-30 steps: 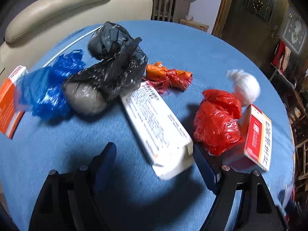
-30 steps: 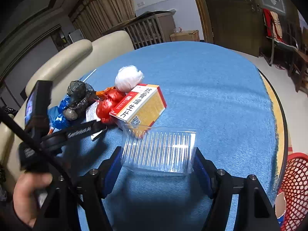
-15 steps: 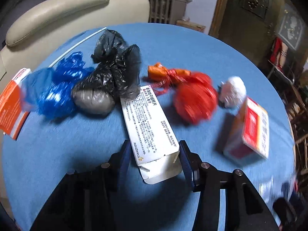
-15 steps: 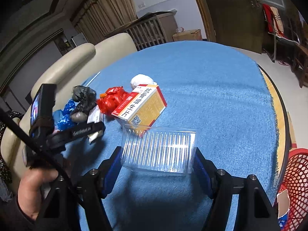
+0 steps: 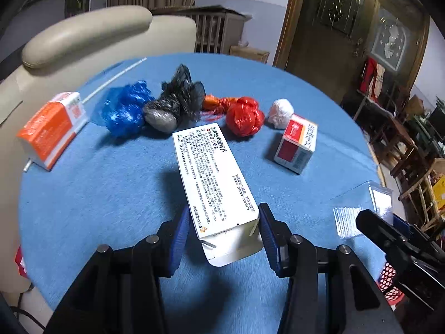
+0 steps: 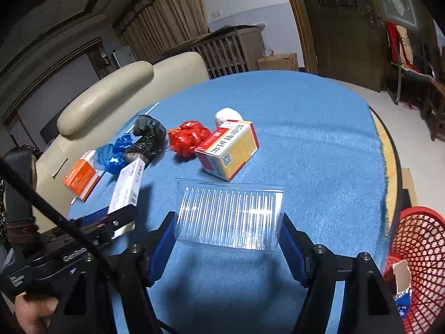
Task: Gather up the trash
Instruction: 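Carry the tray and white box over the red wastebasket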
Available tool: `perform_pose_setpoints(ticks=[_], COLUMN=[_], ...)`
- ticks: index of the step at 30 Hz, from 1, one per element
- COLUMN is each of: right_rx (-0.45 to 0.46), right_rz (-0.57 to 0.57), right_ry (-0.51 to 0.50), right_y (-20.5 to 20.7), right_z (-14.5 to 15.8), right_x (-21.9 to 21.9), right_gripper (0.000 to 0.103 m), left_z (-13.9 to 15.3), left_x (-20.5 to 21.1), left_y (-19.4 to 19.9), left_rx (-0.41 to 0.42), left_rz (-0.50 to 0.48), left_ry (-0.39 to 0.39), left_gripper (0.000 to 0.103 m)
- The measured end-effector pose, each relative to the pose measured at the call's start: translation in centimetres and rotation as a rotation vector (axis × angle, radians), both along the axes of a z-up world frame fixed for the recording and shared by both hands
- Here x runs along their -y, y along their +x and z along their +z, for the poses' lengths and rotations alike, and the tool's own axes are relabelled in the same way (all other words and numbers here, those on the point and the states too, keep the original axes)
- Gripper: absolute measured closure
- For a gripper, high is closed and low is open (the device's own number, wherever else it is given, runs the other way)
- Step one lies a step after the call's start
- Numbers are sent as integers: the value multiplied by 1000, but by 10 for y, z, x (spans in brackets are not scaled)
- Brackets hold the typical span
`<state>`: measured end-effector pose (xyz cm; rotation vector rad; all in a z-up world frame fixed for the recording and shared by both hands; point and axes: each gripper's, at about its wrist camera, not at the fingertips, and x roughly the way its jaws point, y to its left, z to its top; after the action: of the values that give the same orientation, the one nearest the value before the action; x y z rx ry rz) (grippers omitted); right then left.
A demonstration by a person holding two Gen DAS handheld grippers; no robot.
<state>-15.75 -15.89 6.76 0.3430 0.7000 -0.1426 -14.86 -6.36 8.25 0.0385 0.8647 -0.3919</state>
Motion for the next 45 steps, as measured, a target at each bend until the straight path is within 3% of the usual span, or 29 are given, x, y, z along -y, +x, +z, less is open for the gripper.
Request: perform_pose_setpoints(ticks=[11,24,45], right_rx=[54,126,156], right_rz=[-23,-65,-245], right_ry=[-46,-60,-4], right_y=[-39,-79,-143], right_z=[28,54,49], right_x=[-12,-2,68], right_gripper=[30,30,30], left_z=[22,46,60], left_x=[-21,-10,78], left_y=[-35,-62,-98], left_rx=[25,79,121], left_rz=[46,6,-219], left_ry=[-5,4,49], left_gripper=[52,52,52])
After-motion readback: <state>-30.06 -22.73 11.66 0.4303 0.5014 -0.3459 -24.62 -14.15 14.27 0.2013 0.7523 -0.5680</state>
